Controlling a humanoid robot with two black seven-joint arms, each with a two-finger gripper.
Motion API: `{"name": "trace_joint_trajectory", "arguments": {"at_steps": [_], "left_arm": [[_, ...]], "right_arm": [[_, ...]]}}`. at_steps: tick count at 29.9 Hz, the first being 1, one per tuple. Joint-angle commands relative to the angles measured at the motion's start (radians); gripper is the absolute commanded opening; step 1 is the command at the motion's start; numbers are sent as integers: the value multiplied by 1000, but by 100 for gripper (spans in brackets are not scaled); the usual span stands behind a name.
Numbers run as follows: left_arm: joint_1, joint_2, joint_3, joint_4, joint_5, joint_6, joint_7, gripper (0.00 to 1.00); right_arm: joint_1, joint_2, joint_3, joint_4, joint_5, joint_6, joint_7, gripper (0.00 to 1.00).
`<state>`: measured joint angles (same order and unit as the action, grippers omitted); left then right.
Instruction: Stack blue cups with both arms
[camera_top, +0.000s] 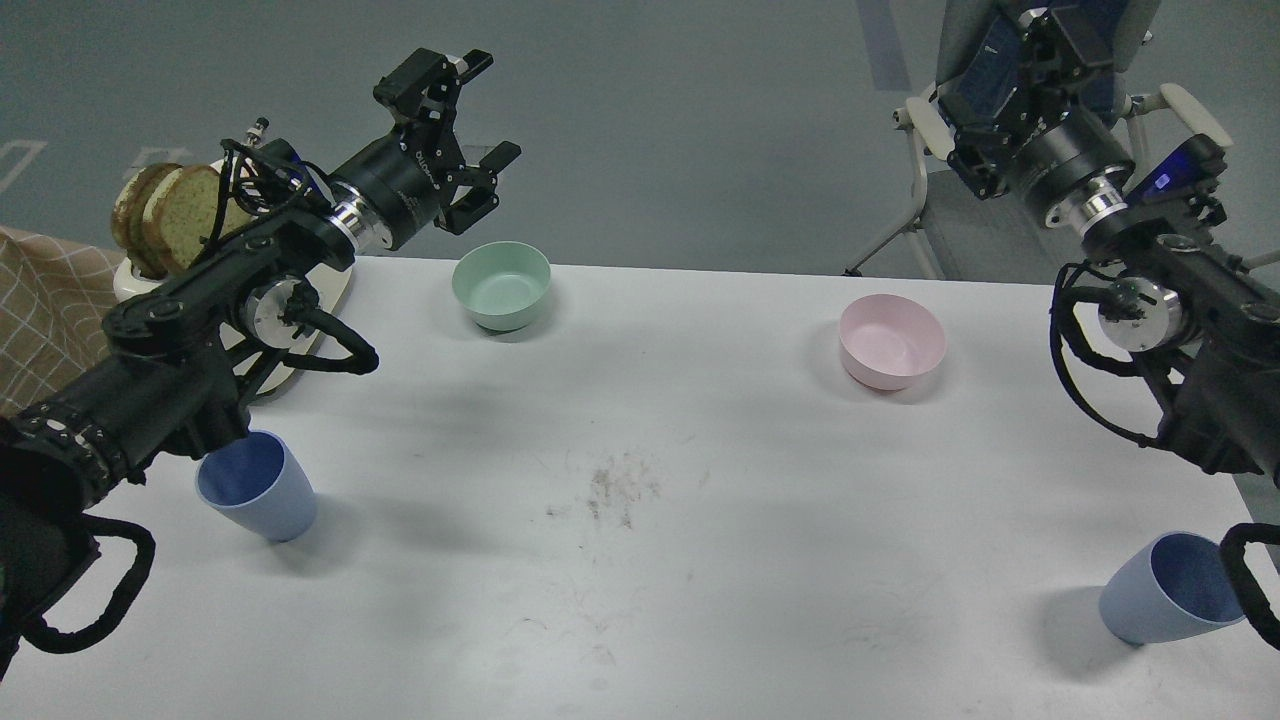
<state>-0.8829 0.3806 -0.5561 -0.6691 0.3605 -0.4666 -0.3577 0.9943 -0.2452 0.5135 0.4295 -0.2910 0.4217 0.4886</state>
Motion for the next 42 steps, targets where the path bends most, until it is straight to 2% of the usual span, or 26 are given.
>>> {"name": "trace_joint_trajectory", "arguments": {"at_steps": [1, 6, 12, 23, 27, 42], "left_arm": [[12, -2, 1, -7, 0, -6, -3, 98], [19, -5, 1, -7, 0, -6, -36, 98], [19, -5, 1, 3, 0, 8, -29, 98], [13, -5, -2, 8, -3, 3, -52, 98], [18, 0, -1, 8, -2, -3, -87, 98], [18, 0, -7, 6, -5, -22, -90, 98]], "right_arm": [[-26, 23, 2, -3, -2, 17, 0, 100], [-28, 26, 2, -3, 0, 25, 0, 100], [-28, 32, 2, -3, -2, 26, 0, 100], [-16, 50, 7, -5, 1, 67, 0, 100], [-14, 50, 11, -20, 4, 67, 0, 100], [-14, 64, 39, -52, 7, 67, 0, 100]]}}
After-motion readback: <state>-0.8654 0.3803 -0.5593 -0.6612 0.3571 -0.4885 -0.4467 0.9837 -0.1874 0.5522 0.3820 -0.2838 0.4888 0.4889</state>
